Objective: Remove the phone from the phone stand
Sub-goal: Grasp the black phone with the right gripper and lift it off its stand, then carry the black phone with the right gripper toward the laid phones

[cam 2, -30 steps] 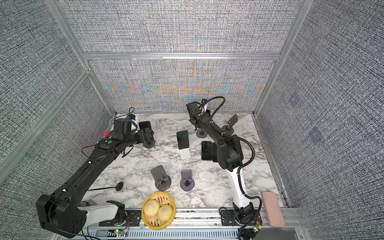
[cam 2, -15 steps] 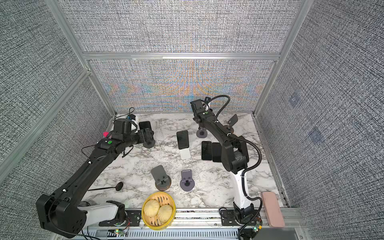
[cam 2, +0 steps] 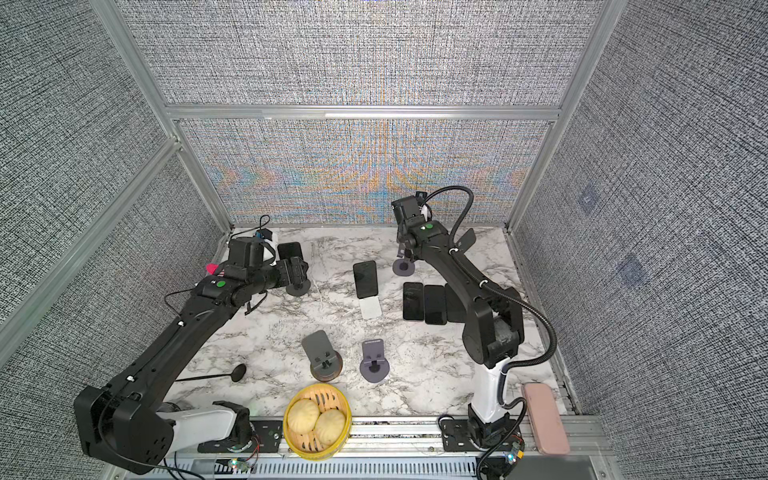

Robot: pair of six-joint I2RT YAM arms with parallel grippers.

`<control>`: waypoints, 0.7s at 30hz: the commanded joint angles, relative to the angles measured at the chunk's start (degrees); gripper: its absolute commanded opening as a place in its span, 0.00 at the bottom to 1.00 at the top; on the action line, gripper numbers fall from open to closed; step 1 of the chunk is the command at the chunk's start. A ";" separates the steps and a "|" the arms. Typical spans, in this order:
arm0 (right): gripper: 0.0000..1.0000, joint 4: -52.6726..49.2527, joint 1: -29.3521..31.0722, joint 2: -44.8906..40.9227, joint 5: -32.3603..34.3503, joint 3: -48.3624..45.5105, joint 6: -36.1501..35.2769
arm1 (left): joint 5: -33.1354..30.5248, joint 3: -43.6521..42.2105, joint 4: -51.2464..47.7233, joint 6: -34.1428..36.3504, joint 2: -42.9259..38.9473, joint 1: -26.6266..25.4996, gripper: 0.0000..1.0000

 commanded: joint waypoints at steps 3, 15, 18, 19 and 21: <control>0.57 -5.06 -0.14 -4.31 -3.56 -1.08 -2.14 | -0.06 0.11 0.66 0.65 -0.25 0.04 0.99; 0.56 -25.22 -0.77 -12.05 -10.71 -4.14 -5.13 | 0.28 -0.06 0.95 0.56 -2.62 0.03 0.99; 0.56 -29.11 -1.52 -14.98 -13.83 -7.95 -5.92 | 0.26 -0.11 1.01 0.52 -3.12 0.05 0.99; 0.56 -29.70 -1.87 -16.14 -16.31 -9.55 -6.59 | 0.30 -0.11 1.08 0.43 -3.26 0.03 0.99; 0.55 -30.31 -2.77 -18.07 -20.77 -12.94 -7.66 | 0.38 -0.20 1.20 0.48 -3.34 0.03 0.99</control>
